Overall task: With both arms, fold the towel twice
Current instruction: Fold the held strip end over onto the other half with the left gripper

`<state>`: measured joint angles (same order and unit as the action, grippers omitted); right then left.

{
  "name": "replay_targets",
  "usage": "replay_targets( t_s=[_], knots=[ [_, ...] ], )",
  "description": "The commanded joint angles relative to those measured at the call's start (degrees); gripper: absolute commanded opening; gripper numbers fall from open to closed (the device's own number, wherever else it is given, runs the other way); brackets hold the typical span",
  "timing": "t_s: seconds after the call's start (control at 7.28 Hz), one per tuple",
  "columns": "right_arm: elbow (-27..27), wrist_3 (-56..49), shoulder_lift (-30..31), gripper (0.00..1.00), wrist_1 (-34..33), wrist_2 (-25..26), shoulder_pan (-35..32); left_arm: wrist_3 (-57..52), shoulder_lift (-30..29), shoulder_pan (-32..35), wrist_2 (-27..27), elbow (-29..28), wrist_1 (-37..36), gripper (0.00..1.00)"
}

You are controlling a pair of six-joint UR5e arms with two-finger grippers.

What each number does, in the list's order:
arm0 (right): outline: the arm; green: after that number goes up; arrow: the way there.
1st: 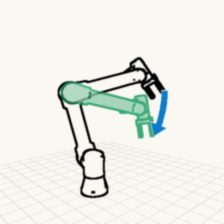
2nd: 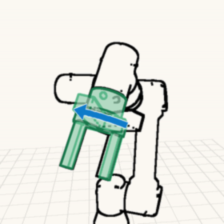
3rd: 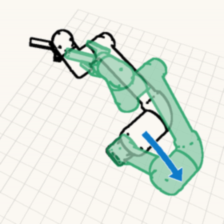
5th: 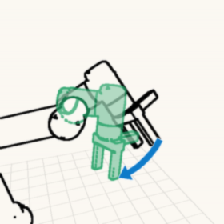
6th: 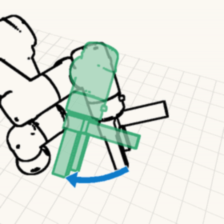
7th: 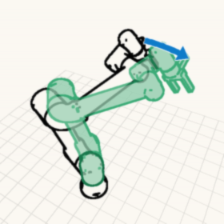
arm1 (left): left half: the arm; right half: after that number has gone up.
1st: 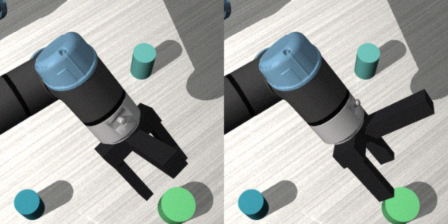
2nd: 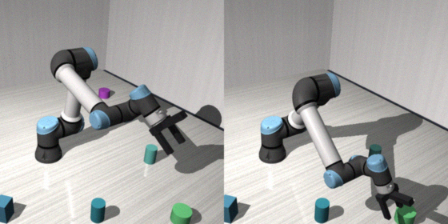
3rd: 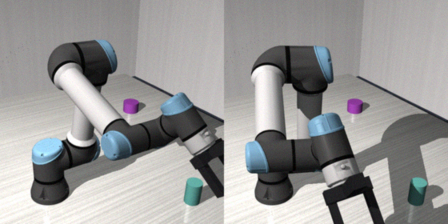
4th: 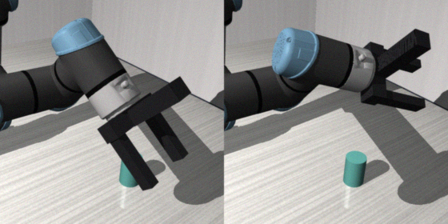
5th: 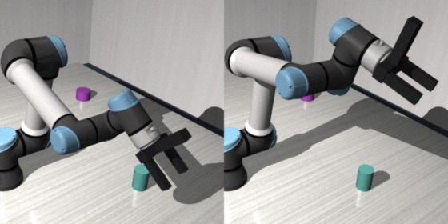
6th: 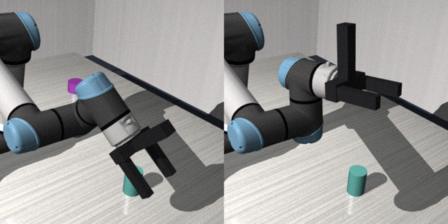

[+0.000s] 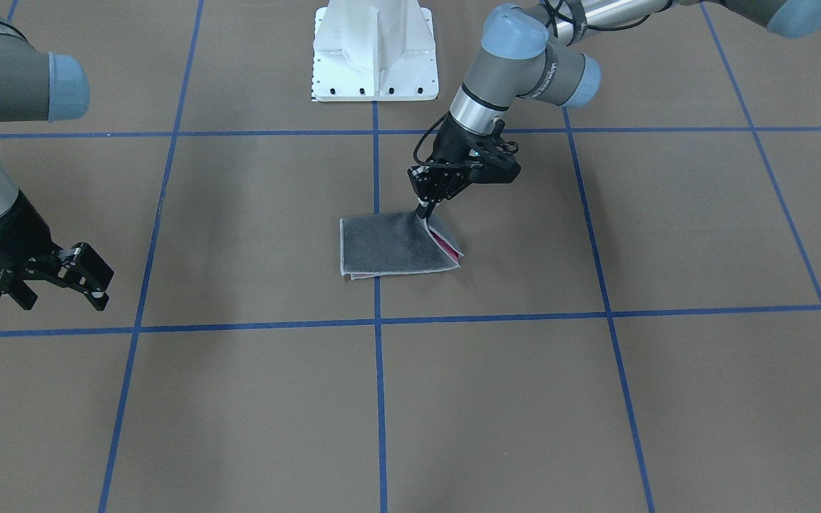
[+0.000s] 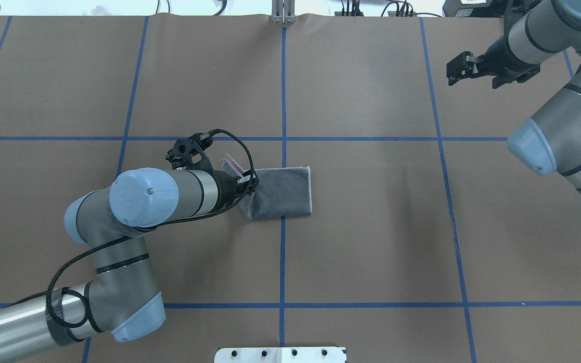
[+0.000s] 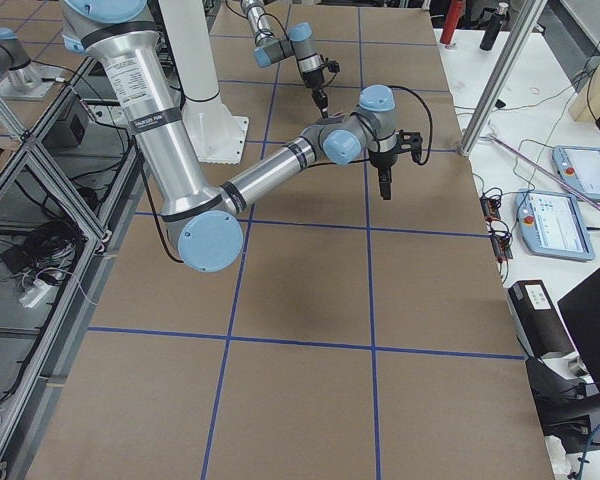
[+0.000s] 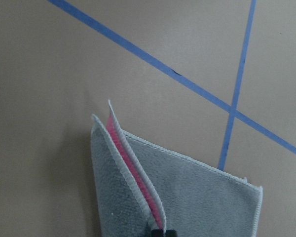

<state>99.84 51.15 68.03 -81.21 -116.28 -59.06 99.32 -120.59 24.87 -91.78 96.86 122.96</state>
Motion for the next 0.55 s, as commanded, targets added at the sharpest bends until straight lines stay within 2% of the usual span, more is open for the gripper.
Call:
replay_targets(
  t_s=[0.0,0.14,0.41],
  knots=[
    [0.0,0.1,0.0,1.0,0.0,0.0,0.0,-0.1,-7.8,-0.3,0.7,-6.4,-0.9,0.0],
    [0.0,0.1,0.0,1.0,0.0,0.1,0.0,-0.2,-10.3,-1.6,2.6,-9.3,-0.9,0.0],
    [0.0,0.1,0.1,1.0,0.1,0.1,0.0,-0.2,-13.3,-2.3,3.1,-12.3,-0.8,0.0]
  ],
)
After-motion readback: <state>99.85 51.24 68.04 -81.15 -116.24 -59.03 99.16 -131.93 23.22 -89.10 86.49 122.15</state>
